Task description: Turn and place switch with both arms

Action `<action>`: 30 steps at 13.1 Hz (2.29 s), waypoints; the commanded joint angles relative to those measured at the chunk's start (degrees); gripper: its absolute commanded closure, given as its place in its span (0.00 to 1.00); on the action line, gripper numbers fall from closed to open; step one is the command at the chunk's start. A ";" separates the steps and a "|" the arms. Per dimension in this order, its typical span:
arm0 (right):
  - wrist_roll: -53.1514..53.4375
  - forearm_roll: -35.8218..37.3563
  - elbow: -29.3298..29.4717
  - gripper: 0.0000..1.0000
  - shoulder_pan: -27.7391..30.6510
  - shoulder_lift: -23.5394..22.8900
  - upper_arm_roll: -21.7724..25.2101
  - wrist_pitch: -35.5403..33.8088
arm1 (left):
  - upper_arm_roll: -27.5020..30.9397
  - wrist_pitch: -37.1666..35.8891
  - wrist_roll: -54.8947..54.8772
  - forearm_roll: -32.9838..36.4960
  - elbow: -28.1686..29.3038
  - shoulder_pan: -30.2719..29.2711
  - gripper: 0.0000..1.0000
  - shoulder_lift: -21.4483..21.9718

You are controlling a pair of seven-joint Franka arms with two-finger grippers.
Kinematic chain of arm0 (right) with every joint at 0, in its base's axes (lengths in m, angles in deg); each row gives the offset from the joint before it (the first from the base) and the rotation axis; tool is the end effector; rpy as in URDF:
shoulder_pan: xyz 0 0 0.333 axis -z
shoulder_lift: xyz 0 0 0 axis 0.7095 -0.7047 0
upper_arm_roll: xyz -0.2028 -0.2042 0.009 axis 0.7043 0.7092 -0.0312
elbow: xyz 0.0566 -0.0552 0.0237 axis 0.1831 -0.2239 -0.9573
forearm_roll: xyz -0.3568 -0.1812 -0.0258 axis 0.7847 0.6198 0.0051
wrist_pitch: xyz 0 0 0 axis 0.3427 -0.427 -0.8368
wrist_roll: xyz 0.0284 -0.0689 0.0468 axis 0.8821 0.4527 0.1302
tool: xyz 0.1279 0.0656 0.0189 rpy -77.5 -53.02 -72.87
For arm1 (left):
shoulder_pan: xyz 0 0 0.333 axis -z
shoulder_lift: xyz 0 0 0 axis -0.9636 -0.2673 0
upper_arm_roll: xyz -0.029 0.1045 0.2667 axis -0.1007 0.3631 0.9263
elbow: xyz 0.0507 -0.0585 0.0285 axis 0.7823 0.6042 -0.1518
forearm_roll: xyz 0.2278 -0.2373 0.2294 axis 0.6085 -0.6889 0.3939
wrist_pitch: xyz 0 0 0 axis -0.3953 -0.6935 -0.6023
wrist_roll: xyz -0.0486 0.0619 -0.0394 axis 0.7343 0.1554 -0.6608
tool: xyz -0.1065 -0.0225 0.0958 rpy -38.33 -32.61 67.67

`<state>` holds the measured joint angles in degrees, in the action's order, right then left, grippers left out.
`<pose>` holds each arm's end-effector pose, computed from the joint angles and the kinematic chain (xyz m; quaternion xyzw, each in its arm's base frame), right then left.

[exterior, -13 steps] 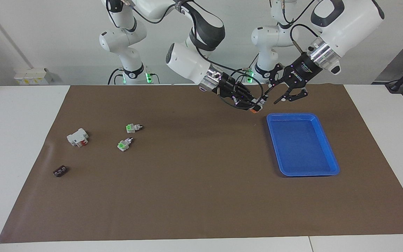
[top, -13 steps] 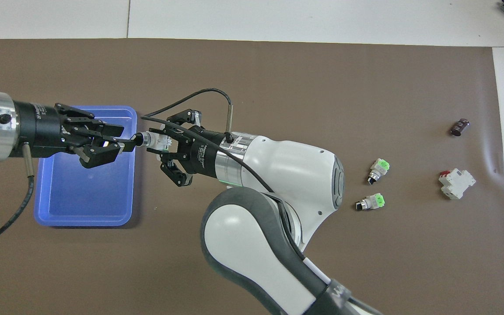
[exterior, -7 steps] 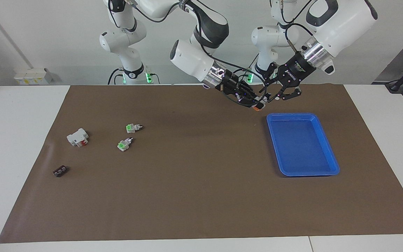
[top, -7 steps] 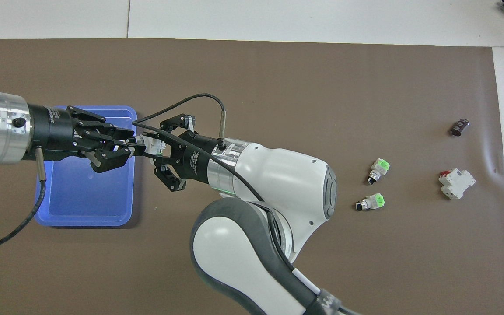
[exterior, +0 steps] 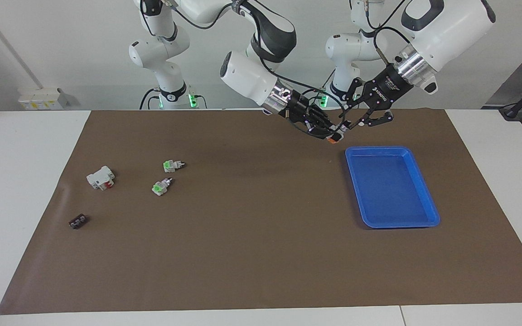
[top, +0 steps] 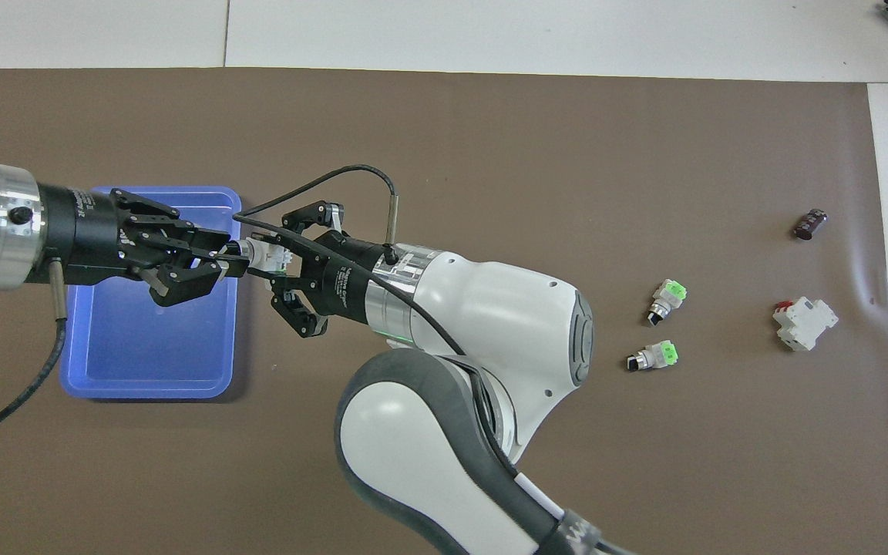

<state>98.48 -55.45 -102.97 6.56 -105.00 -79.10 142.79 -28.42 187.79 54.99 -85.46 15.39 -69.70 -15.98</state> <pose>0.5285 0.4807 0.4525 -0.5974 0.6086 0.2322 0.4677 0.5364 -0.1626 0.5546 0.3741 0.8784 -0.2660 0.1326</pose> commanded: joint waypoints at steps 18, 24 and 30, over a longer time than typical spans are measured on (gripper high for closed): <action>0.20 -0.94 -0.38 1.00 0.23 0.45 -0.34 0.87 | 0.10 -3.03 -3.91 1.18 0.15 0.48 1.00 0.52; 0.20 -0.94 -0.38 1.00 0.23 0.45 -0.34 0.87 | -0.87 -2.77 -21.44 2.14 0.24 1.35 1.00 0.61; 0.20 -0.94 -0.38 1.00 0.23 0.45 -0.34 0.87 | -1.13 -2.77 -56.50 2.14 1.12 4.16 1.00 1.14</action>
<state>98.47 -55.45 -105.02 6.59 -103.78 -79.13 142.67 -28.74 187.34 6.15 -82.19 15.23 -68.77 -16.21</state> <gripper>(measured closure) 0.665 0.894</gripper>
